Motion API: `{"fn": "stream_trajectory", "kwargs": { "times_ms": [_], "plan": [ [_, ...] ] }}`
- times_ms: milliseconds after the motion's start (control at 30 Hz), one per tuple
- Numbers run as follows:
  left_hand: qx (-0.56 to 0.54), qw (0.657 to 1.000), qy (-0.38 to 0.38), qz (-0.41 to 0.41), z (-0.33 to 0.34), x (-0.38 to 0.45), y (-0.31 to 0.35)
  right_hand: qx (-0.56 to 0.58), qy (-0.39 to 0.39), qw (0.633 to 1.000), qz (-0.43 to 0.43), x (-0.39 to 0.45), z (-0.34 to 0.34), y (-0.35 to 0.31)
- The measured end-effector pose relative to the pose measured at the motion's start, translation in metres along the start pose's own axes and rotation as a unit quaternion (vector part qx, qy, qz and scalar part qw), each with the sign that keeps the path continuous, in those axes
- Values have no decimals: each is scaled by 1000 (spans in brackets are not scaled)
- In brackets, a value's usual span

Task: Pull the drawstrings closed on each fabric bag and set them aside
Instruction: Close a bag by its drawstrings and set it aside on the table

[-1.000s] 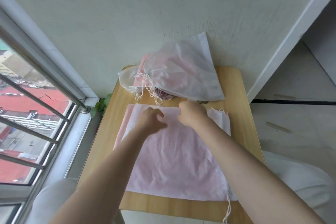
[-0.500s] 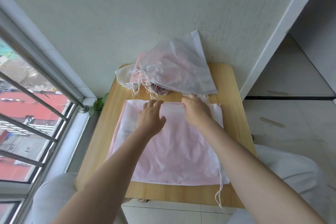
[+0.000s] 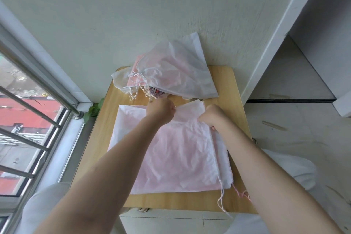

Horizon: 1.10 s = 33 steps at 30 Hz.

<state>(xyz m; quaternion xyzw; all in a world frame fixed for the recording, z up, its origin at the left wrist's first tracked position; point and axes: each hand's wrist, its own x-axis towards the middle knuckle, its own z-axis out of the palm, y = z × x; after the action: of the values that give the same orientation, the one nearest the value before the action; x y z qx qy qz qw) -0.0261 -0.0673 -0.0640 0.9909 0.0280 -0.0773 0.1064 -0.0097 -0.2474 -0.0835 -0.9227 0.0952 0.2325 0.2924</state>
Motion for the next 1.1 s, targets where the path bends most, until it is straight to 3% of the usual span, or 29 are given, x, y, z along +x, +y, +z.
{"fn": "stream_trajectory", "kwargs": {
  "times_ms": [167,233,300,400,467,633,767,867,900,933,1100],
  "plan": [
    [-41,997,-66,-30,-4,-9,-12,-10,27,1000,-2,5,1,-9],
    [-107,988,-108,-40,-4,-11,-15,-15,61,998,-29,7,1,-21],
    [-211,963,-149,-77,-6,-14,-16,-54,90,992,-64,3,2,-35],
    [-279,924,-240,-103,-14,-25,-17,-162,127,969,-138,-1,7,-51],
    [-377,879,-271,-109,-15,-31,-24,-215,115,951,-188,-5,12,-59],
    [-592,757,-182,-208,-9,-30,-46,-277,76,910,-298,-15,36,-79],
    [-625,741,-68,-237,-5,-36,-65,-329,67,878,-340,-26,61,-91],
    [-701,678,25,-221,-9,-40,-82,-340,55,872,-349,-34,81,-97],
    [-706,674,45,-213,-12,-41,-86,-339,53,872,-350,-36,88,-100],
    [-687,695,60,-205,-16,-43,-90,-335,51,873,-352,-38,96,-103],
    [-395,901,90,-156,-29,-43,-96,-202,-20,912,-356,-39,120,-106]
  ]
}}
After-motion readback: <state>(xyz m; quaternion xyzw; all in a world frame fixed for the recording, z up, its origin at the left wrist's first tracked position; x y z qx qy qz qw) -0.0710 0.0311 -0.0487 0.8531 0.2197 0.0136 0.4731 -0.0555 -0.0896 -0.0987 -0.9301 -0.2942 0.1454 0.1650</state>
